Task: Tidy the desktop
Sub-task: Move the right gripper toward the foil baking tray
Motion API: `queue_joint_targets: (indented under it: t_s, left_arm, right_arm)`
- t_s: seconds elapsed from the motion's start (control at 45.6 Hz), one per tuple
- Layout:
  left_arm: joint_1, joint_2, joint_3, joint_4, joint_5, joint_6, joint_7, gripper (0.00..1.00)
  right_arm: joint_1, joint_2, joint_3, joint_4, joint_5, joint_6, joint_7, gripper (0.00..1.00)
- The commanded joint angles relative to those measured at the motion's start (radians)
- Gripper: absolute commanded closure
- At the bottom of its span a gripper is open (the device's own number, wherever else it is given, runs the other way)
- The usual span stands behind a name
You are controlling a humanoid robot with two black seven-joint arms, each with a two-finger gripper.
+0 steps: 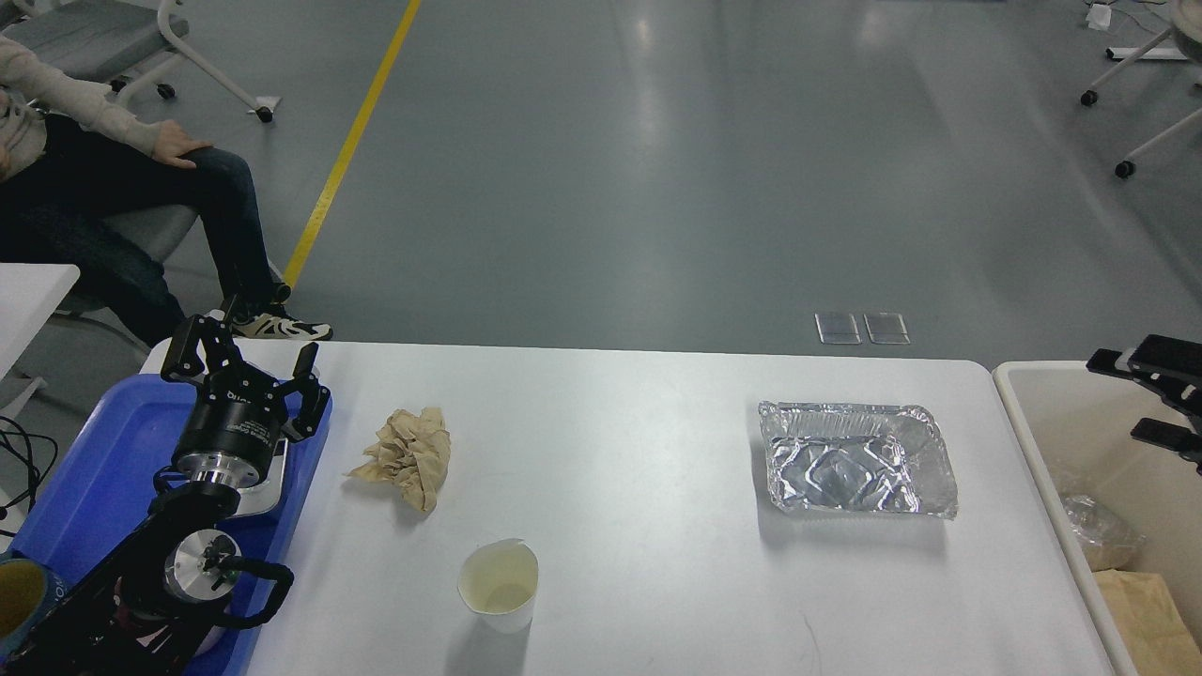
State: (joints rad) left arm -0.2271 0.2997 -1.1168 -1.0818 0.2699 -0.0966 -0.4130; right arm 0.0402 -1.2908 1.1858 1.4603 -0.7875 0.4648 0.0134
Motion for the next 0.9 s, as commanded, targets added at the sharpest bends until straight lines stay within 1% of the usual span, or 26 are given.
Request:
queue_joint_targets:
  t_s: [0.0, 0.132, 0.241, 0.438, 0.482, 0.636, 0.701, 0.789, 0.877]
  left_arm:
    - [-0.001, -0.007, 0.002, 0.02, 0.0, 0.0, 0.0, 0.04]
    - [-0.001, -0.011, 0.003, 0.029, 0.0, 0.0, 0.0, 0.04]
    - [-0.003, -0.022, 0.003, 0.033, 0.0, 0.002, 0.0, 0.04]
    - [-0.001, -0.027, 0.003, 0.048, 0.0, 0.0, 0.0, 0.04]
    - [-0.001, -0.025, 0.003, 0.052, 0.0, 0.0, 0.0, 0.04]
    - [-0.001, -0.022, 0.002, 0.059, 0.0, 0.0, 0.0, 0.04]
    - [-0.001, -0.022, 0.002, 0.059, 0.0, 0.0, 0.0, 0.04]
    - [0.0, -0.024, 0.002, 0.059, 0.0, 0.0, 0.0, 0.04]
    - [0.0, -0.027, 0.002, 0.059, 0.0, 0.0, 0.0, 0.04]
  right_arm:
    - [0.013, 0.018, 0.0, -0.047, 0.005, 0.047, -0.001, 0.0]
    - [0.026, 0.059, 0.002, -0.055, 0.005, 0.09, -0.006, 0.0]
    - [0.029, 0.062, 0.003, -0.055, 0.004, 0.127, 0.0, 0.0]
    - [0.096, 0.062, 0.012, -0.057, -0.001, 0.21, 0.002, 0.0]
    - [0.106, 0.062, 0.015, -0.054, -0.001, 0.224, 0.008, 0.0]
    - [0.145, 0.071, 0.02, -0.052, -0.025, 0.215, 0.011, 0.0]
    - [0.162, 0.059, 0.023, -0.049, -0.07, 0.207, 0.013, 0.0]
    - [0.165, 0.074, 0.063, -0.051, -0.114, 0.192, 0.013, 0.0]
    - [0.161, 0.126, 0.071, -0.044, -0.243, 0.094, 0.011, 0.0]
